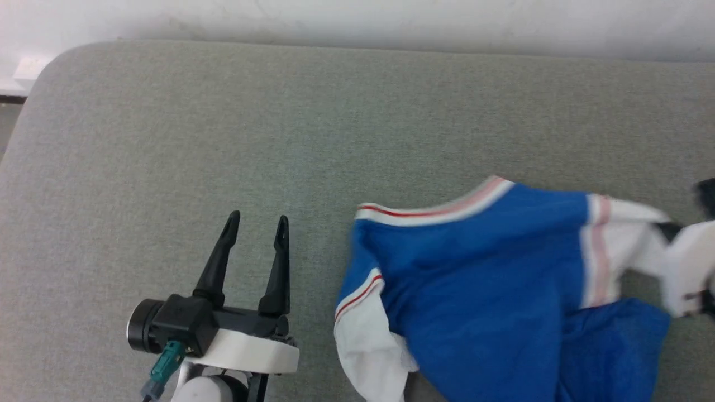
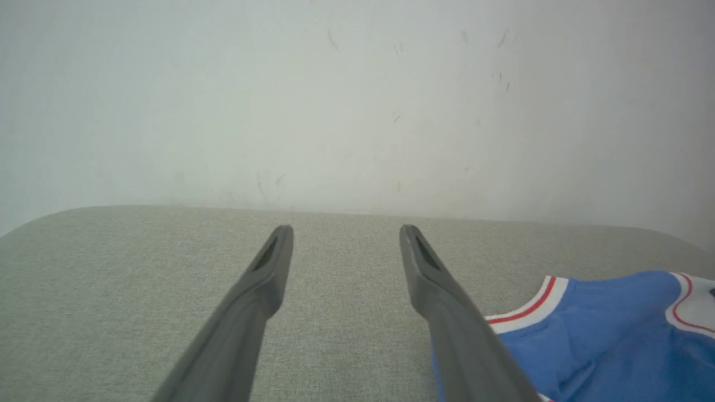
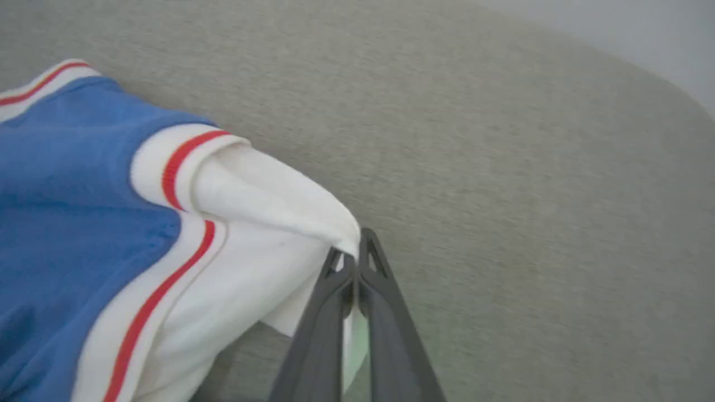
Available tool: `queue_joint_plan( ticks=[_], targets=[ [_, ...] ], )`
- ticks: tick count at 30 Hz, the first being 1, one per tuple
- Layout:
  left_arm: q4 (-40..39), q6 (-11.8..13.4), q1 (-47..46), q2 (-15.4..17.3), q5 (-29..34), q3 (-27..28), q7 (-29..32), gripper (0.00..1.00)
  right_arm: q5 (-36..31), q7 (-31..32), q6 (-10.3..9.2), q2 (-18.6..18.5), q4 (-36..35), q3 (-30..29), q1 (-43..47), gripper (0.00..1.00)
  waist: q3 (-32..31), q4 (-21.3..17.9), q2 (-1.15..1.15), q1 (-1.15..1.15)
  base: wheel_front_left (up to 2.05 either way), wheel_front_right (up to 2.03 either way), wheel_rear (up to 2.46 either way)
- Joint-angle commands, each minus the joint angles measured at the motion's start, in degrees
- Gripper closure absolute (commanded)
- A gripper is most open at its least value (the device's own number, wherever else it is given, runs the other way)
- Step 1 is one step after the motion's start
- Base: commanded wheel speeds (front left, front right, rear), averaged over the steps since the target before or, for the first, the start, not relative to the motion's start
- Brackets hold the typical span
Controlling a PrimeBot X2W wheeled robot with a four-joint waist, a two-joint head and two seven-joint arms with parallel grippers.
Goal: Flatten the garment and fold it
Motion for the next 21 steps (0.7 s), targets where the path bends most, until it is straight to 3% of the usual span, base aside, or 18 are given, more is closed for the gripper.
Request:
queue_joint_plan(
  ticks=[1,8,9,10,14,16,21],
  targets=[
    [-0.2,0.1,-0.1,-0.1,-0.5,-0.2,-0.3,0.00,-2.1,-1.0,-0.13,-2.3,-0.3,-3.6,-0.1,1.00,-0.6,-1.3,0.00,-0.01,0.00,0.00,0.00],
    [0.2,-0.1,-0.8,-0.1,-0.3,-0.9,-0.3,0.00,-11.9,-7.2,-0.13,-9.1,0.7,-14.9,-1.3,1.00,0.2,-2.1,0.00,-0.01,0.00,0.00,0.00],
    [0.3,-0.3,-0.9,-0.1,-0.2,-0.9,-0.3,0.00,-13.4,-8.5,-0.13,-9.2,1.7,-15.5,-1.9,0.56,0.4,-2.3,0.00,-0.01,0.00,0.00,0.00],
    [0.5,-0.4,-1.0,-0.1,-0.1,-0.9,-0.3,0.00,-15.2,-9.9,-0.13,-9.2,2.8,-15.8,-2.4,0.00,0.4,-2.5,0.00,-0.01,0.00,0.00,0.00],
    [0.9,-0.7,-1.3,-0.1,0.4,-0.8,-0.3,0.00,-16.5,-13.7,-0.13,-5.4,5.5,-14.8,-4.5,0.00,0.1,-3.2,0.00,-0.01,0.00,0.00,0.00],
    [0.8,-0.8,-1.0,-0.1,0.7,-0.5,-0.3,0.00,-14.7,-15.4,-0.13,-1.9,4.3,-14.4,-5.3,0.00,-0.4,-3.9,0.00,-0.01,0.00,0.00,0.00],
    [0.6,-1.0,0.1,0.0,1.4,0.1,-0.3,0.00,-9.9,-24.3,-0.13,6.9,-7.5,-14.6,-2.6,0.00,-2.6,-4.9,0.00,-0.01,0.00,0.00,0.00]
  ],
)
